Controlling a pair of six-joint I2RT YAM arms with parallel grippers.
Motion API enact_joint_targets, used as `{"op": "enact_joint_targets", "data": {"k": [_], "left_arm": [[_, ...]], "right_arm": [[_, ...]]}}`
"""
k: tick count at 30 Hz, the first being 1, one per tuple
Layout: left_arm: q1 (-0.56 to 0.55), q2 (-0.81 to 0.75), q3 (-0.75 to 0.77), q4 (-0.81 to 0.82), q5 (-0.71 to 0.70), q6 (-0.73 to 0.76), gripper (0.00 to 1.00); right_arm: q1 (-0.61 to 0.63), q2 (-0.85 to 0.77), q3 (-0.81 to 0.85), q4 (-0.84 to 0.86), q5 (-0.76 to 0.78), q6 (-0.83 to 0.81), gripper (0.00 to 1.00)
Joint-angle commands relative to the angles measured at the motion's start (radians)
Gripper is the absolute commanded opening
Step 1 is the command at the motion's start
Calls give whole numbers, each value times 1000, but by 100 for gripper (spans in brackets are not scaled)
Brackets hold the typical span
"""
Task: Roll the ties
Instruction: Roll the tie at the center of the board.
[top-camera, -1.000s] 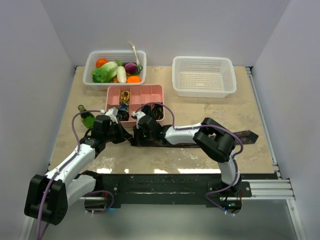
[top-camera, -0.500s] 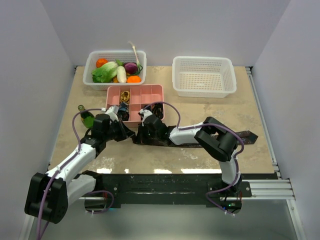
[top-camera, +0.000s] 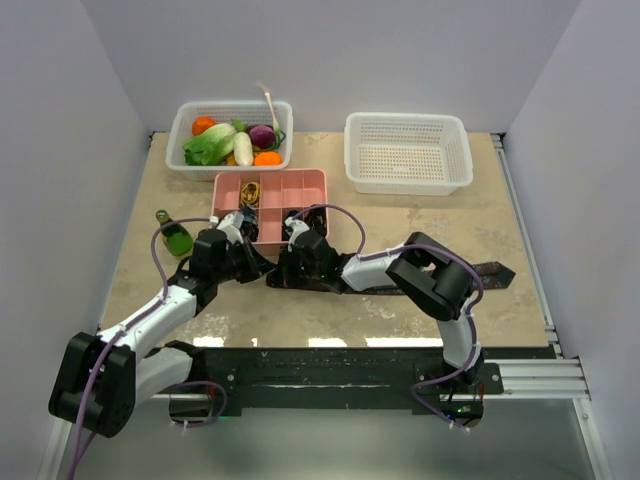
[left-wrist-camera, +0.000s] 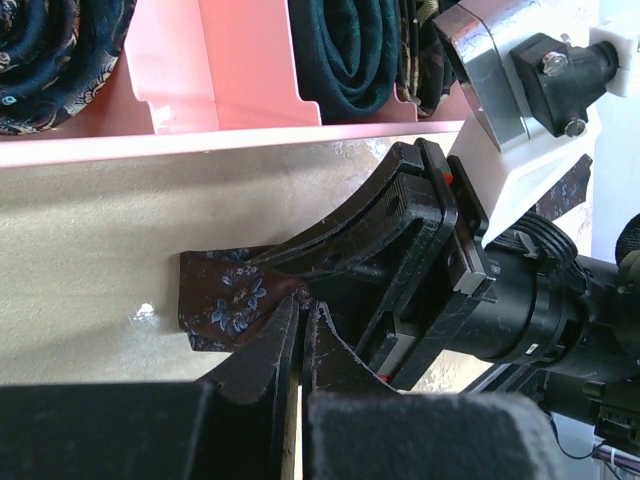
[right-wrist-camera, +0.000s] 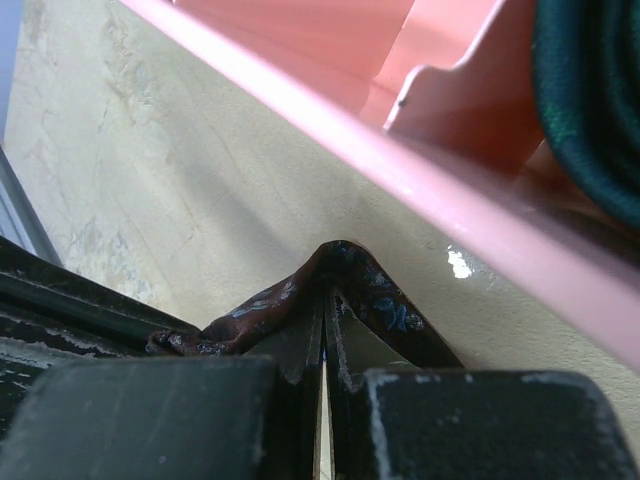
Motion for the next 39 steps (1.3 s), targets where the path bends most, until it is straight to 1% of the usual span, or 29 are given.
{"op": "enact_joint_targets", "data": {"k": [1,6,10,13,23,31,39], "left_arm": [[-16,-1,2,98,8,-36,0],[-20,-12,-1,65,-35,-23,0],[-21,-20,7,45,-76,-7,0],[-21,-12,19,20,-105,1,0],[-59,31,53,8,-159,7,0],[-122,121,77,35,-216,-30,0],[-154,203,56,95,-228,-70,0]], "right_arm": [[3,16,10,-7,-38,-3,0],[1,-71,6,-76,5,-39,0],[1,-127,31,-190,66,-75,0],[1,-148,52,-240,89,-102,0],[1,-196,54,-308,147,-138,0],[-1,-246,31,-385,267,-186,0],[-5,-271,13,-386,278,-204,0]]}}
